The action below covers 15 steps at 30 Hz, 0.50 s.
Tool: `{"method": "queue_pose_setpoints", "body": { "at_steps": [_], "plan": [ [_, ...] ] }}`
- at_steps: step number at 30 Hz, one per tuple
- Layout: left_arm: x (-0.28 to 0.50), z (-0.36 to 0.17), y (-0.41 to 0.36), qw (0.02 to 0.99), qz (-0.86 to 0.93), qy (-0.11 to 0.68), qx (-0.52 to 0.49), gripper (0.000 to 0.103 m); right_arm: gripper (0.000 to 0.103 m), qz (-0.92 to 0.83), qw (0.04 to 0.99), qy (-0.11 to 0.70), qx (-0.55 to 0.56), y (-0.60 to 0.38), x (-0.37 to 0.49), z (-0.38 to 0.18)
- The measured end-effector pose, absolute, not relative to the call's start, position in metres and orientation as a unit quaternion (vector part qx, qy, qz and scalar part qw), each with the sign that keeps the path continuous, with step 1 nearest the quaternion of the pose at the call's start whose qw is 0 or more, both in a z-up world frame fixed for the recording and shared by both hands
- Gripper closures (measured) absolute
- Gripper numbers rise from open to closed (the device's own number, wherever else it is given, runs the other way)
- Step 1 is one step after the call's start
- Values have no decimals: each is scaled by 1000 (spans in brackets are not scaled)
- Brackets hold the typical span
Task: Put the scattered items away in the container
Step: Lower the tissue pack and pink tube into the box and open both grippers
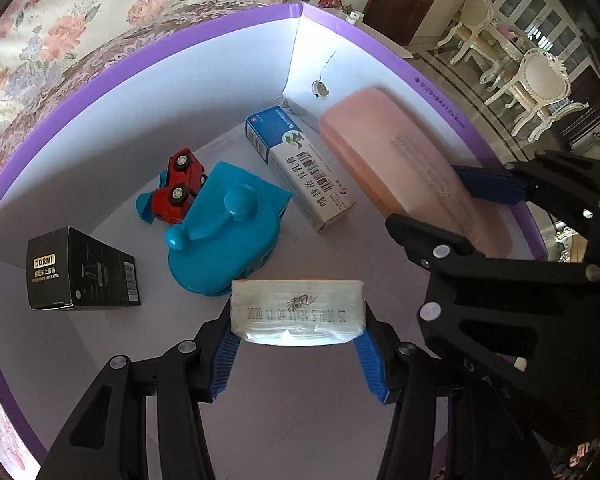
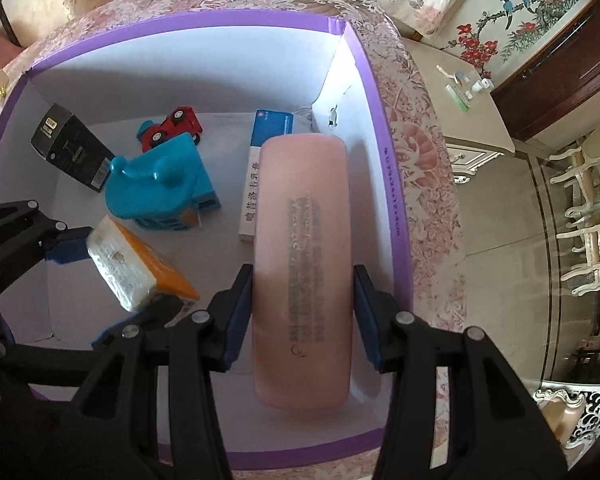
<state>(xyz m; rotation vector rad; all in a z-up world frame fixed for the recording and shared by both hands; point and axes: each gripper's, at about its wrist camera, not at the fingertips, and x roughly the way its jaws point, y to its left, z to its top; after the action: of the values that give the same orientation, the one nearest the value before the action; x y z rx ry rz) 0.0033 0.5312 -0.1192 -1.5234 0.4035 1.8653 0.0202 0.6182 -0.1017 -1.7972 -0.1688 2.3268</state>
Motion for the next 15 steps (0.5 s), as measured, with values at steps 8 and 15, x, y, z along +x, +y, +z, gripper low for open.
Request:
{"method": "queue_pose_setpoints", "body": {
  "at_steps": [8, 15],
  "plan": [
    [1, -117, 525, 346, 717, 132, -591, 50, 52, 786, 93, -48, -609, 621, 17, -102],
    [-1, -117, 524, 361, 712, 111, -592, 43, 52, 787, 88, -31, -609, 627, 13, -100]
  ]
}}
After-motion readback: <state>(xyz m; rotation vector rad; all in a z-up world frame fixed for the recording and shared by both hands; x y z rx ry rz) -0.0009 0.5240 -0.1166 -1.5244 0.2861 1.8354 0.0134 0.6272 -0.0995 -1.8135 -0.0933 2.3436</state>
